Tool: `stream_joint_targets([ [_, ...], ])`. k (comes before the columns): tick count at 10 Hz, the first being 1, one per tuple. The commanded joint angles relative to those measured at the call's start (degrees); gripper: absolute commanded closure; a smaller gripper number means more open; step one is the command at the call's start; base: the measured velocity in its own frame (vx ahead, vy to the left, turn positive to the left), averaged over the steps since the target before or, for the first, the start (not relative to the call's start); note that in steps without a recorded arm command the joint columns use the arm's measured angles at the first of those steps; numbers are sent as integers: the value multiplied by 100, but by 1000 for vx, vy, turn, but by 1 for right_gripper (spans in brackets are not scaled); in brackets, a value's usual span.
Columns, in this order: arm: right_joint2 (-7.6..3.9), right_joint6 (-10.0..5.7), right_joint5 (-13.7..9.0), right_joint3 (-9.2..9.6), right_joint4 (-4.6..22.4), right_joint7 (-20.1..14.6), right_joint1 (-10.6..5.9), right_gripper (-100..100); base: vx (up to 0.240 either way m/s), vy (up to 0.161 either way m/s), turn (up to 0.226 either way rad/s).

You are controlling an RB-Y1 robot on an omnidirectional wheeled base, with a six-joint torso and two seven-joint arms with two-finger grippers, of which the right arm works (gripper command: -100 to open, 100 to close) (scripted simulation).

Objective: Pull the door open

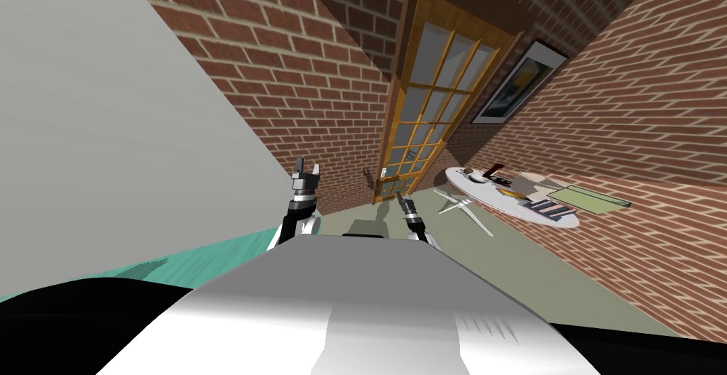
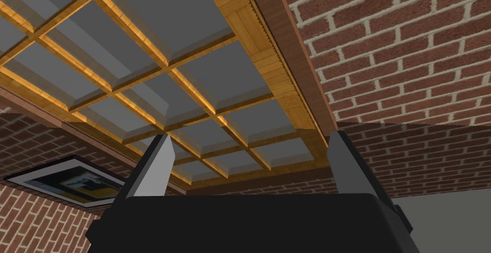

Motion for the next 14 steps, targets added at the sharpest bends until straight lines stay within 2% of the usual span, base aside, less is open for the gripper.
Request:
stream_joint_targets([
  [1,-21,-107,42,-44,286,208,-95,-100,85,-43,79],
  [13,-183,-732,319,-319,1978,1466,-563,-100,95,-33,77],
  [14,-205,-821,358,-358,2217,1644,-630,-100,126,-46,118],
])
